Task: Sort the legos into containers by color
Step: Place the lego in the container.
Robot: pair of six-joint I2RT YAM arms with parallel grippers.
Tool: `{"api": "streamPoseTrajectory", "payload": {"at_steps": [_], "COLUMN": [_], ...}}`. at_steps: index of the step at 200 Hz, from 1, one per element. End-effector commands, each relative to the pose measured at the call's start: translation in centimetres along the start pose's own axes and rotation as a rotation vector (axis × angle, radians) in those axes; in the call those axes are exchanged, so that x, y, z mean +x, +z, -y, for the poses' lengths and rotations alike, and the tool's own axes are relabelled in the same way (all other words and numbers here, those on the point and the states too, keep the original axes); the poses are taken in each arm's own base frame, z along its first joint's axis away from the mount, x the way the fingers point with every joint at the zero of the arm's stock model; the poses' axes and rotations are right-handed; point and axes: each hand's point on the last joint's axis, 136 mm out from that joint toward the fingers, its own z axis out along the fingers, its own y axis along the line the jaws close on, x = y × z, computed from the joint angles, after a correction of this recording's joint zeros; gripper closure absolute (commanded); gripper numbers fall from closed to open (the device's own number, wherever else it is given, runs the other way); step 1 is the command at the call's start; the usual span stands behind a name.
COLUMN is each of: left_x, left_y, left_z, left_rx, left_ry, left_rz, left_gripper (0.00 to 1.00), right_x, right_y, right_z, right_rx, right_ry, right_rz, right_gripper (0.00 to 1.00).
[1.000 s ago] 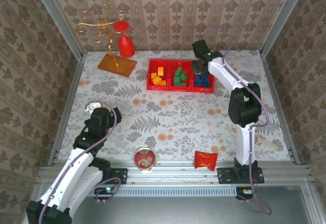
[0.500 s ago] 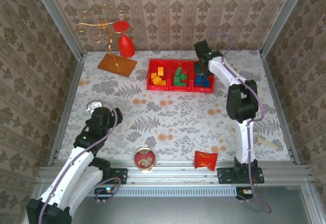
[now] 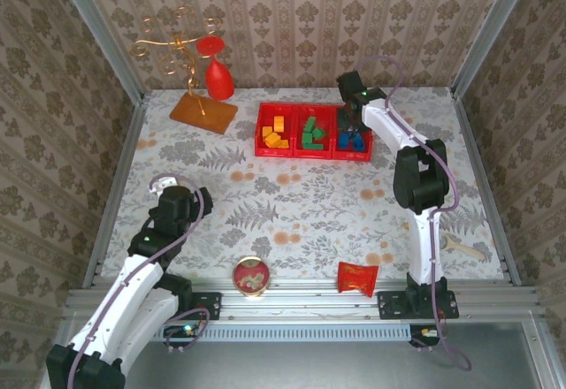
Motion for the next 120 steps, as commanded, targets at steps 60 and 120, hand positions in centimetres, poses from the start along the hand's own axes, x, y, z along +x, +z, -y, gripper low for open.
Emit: {"api": "streamPoseTrajectory", "payload": {"at_steps": [60,120], "left_x": [-1.1,-3.1], "left_y": [-0.5,-0.6], "left_z": [0.0,-0.4], "left_rx": [-0.001,-0.035], "left_ry": [-0.012,0.07], "left_rz": [0.028,0.118], "left_gripper": [0.0,0.0], "right_x": [0.1,4.8], "right_y": [-8.3,-13.7], "right_z": [2.5,8.4], "right_rx": [-0.009,0.119], "right_ry": [0.054,0.144], "right_rz": [0.125,0.283], "right_gripper": [0.37,0.02]}}
